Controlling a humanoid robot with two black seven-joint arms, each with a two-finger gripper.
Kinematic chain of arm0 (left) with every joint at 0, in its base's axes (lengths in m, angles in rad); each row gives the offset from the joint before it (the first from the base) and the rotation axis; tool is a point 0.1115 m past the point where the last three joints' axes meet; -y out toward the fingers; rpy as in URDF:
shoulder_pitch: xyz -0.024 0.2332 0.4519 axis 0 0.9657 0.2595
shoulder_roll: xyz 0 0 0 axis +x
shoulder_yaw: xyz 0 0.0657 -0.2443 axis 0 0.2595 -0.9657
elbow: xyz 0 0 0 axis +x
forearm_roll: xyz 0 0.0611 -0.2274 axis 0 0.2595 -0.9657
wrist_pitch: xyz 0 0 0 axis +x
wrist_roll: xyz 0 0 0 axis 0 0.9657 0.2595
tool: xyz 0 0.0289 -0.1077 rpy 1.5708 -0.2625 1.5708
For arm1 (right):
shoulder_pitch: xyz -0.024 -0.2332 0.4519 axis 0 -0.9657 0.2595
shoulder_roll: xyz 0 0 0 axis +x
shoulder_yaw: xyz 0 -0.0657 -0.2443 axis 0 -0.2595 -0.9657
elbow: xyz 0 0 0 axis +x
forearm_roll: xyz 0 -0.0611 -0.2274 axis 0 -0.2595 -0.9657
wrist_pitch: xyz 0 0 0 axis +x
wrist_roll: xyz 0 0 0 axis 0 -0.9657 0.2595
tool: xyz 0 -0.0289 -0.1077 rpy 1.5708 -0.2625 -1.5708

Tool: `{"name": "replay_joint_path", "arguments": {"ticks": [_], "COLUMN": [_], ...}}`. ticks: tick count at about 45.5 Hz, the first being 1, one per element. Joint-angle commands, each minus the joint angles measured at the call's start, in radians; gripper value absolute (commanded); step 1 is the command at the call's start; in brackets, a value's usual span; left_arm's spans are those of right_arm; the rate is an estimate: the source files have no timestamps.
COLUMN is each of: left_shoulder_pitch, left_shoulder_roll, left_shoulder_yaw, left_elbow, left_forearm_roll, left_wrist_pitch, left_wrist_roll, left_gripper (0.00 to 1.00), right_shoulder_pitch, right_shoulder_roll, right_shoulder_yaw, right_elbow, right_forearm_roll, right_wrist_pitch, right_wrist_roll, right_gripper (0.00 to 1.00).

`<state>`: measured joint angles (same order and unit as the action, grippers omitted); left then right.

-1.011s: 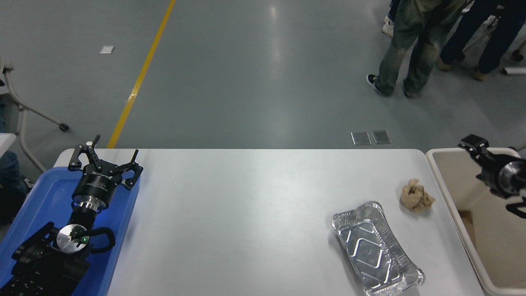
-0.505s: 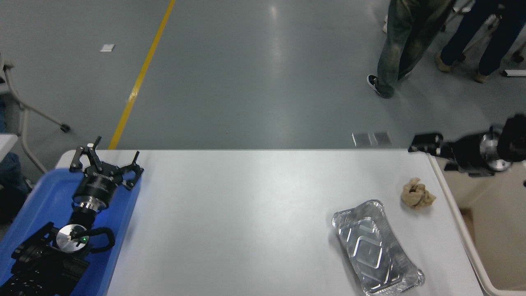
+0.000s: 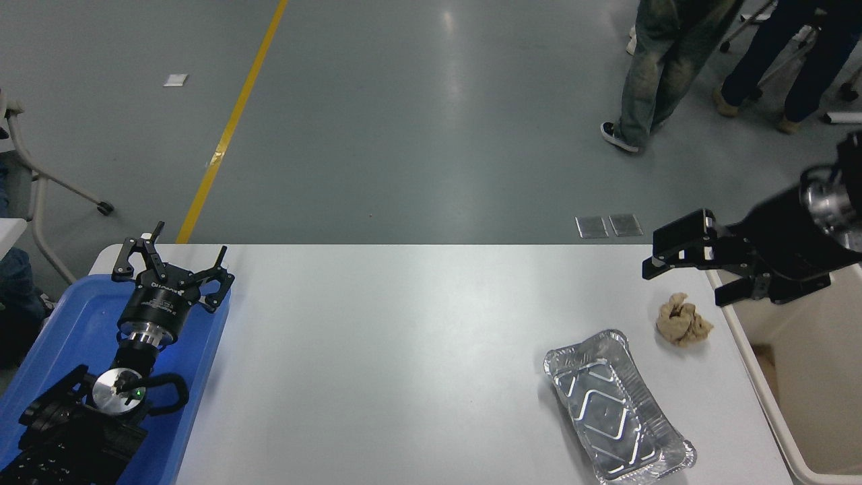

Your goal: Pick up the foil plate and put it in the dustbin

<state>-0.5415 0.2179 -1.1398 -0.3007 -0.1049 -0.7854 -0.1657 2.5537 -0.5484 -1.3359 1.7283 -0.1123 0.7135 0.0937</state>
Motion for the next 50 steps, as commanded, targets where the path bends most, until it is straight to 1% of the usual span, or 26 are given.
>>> {"name": "replay_joint_path", "arguments": {"ticks": [1, 8, 16, 23, 25, 31, 34, 40, 44, 47, 50], "left_shoulder_pitch": [0.0, 0.0, 0.0, 0.0, 0.0, 0.0, 0.0, 0.0, 0.0, 0.0, 0.0], "left_shoulder_roll": [0.0, 0.0, 0.0, 0.0, 0.0, 0.0, 0.0, 0.0, 0.0, 0.0, 0.0], "left_shoulder_yaw": [0.0, 0.0, 0.0, 0.0, 0.0, 0.0, 0.0, 0.0, 0.0, 0.0, 0.0], "left_elbow": [0.0, 0.0, 0.0, 0.0, 0.0, 0.0, 0.0, 0.0, 0.0, 0.0, 0.0], "left_forearm_roll": [0.001, 0.001, -0.001, 0.001, 0.001, 0.001, 0.001, 0.001, 0.001, 0.001, 0.001], "left_wrist_pitch": [0.0, 0.0, 0.0, 0.0, 0.0, 0.0, 0.0, 0.0, 0.0, 0.0, 0.0], "left_wrist_roll": [0.0, 0.0, 0.0, 0.0, 0.0, 0.0, 0.0, 0.0, 0.0, 0.0, 0.0], "left_gripper": [0.99, 0.99, 0.99, 0.99, 0.99, 0.99, 0.99, 0.99, 0.99, 0.99, 0.99], "right_shoulder_pitch": [0.106, 0.085, -0.065, -0.256, -0.318, -0.493, -0.596, -0.799, -0.898, -0.961, -1.015], "right_shoulder_roll": [0.013, 0.018, 0.016, 0.016, 0.013, -0.011, -0.039, -0.039, -0.041, -0.038, -0.028], "right_shoulder_yaw": [0.038, 0.038, 0.027, 0.011, 0.009, 0.018, 0.035, 0.079, 0.119, 0.139, 0.155], "right_elbow": [0.014, 0.007, -0.038, -0.095, -0.113, -0.136, -0.153, -0.229, -0.276, -0.291, -0.302], "right_forearm_roll": [-0.018, -0.04, -0.044, -0.026, -0.026, -0.024, -0.026, -0.04, -0.046, -0.049, -0.069], "right_wrist_pitch": [0.072, 0.072, 0.058, -0.224, -0.284, -0.416, -0.511, -0.672, -0.733, -0.779, -0.845], "right_wrist_roll": [-0.058, -0.063, -0.065, -0.065, -0.065, -0.061, -0.054, -0.048, -0.046, -0.031, 0.003], "right_gripper": [1.0, 1.0, 1.0, 1.0, 1.0, 1.0, 1.0, 1.0, 1.0, 1.0, 1.0]}}
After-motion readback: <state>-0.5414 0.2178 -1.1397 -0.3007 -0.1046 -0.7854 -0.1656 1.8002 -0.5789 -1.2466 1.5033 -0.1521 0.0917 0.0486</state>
